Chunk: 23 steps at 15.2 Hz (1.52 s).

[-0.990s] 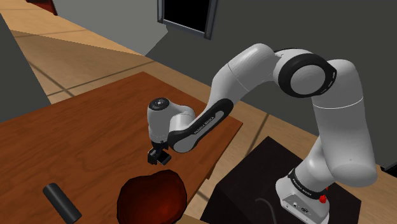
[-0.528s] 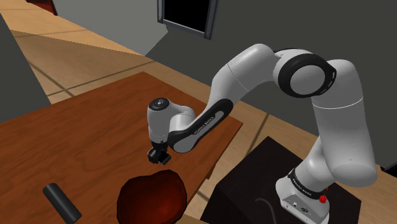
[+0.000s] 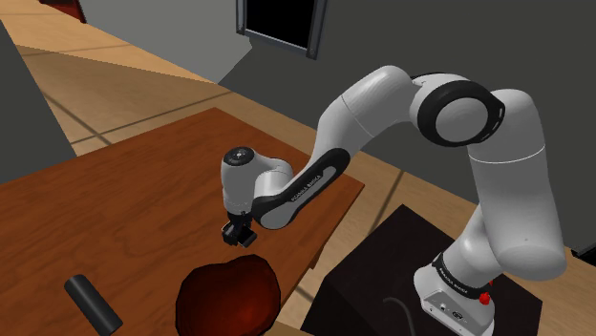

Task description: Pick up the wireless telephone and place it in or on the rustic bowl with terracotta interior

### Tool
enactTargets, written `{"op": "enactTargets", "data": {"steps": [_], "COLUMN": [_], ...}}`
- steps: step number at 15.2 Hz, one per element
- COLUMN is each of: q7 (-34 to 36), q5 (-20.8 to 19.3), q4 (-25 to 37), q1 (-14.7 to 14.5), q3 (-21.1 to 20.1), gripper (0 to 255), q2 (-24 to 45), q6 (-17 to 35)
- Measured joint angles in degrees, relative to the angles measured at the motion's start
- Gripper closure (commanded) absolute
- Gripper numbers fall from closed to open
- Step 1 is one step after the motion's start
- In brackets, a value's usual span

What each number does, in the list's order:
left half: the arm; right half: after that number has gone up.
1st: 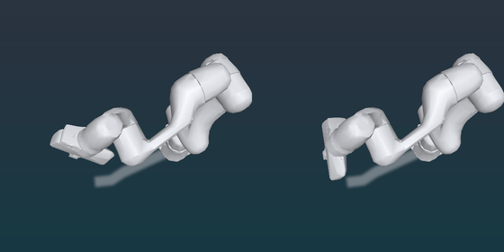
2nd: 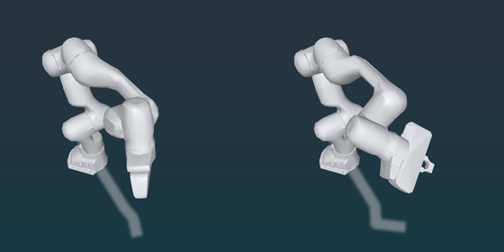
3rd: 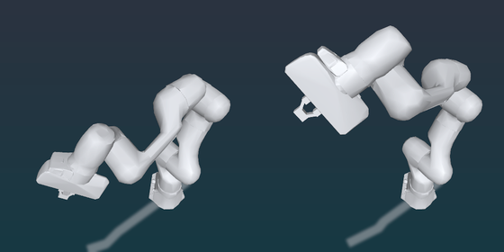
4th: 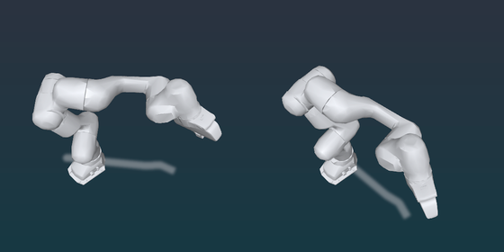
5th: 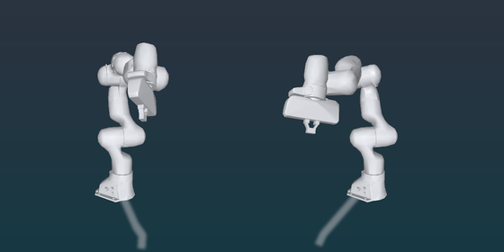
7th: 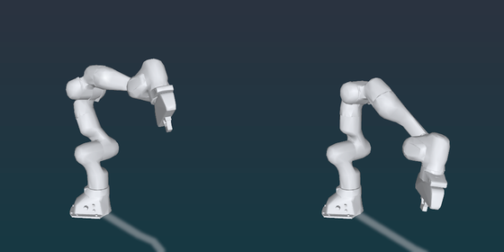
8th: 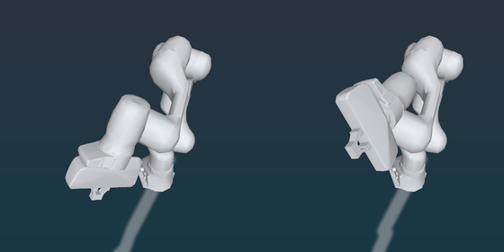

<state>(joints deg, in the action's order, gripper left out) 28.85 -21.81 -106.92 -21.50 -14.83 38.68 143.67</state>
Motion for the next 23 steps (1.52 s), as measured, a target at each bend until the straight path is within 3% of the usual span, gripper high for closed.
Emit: {"op": "enactTargets", "data": {"steps": [23], "q7": [-4.14], "q5": [5.61], "q4": [-0.83], "q1": [2.97], "q3": [-4.19], "gripper": [255], "q2": [-12.36], "q6": [-11.26]}}
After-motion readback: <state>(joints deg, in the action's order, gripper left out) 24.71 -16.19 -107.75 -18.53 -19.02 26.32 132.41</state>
